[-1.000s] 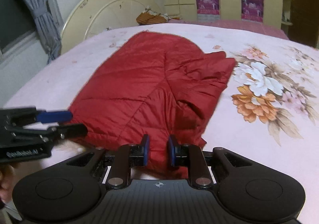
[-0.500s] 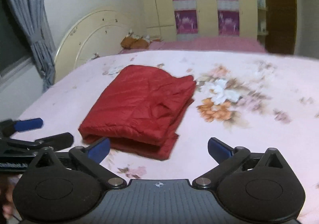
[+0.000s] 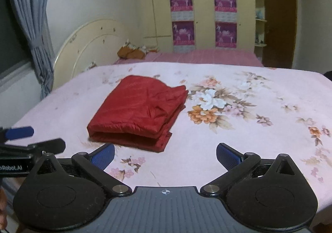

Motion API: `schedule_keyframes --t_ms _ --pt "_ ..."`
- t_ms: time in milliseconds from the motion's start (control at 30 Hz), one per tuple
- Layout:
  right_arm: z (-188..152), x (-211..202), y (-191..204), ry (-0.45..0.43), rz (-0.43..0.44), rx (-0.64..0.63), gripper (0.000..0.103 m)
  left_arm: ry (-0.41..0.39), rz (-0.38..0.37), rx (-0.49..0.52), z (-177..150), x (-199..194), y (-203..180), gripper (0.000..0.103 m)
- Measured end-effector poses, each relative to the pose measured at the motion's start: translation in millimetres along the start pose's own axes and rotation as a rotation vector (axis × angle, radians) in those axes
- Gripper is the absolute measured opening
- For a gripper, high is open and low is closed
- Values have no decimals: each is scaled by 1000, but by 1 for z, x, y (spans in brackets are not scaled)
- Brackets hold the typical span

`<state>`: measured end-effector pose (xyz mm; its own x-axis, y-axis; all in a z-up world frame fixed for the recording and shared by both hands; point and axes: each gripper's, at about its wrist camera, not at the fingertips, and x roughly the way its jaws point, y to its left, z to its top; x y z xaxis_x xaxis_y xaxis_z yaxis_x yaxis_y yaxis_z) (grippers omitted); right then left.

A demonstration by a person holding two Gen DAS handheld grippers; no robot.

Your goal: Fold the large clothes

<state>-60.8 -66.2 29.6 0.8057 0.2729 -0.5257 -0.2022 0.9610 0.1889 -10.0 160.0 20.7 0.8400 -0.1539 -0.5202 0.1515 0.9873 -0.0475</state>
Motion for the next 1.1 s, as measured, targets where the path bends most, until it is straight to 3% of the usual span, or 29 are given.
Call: schedule_keyframes --t_ms 333,1100 --pt "-10 -37 7 -33 -3 8 103 -20 4 -23 -7 -26 -1 103" --pt "-12 -47 24 -50 6 -18 103 -56 0 -21 -9 -36 1 103"
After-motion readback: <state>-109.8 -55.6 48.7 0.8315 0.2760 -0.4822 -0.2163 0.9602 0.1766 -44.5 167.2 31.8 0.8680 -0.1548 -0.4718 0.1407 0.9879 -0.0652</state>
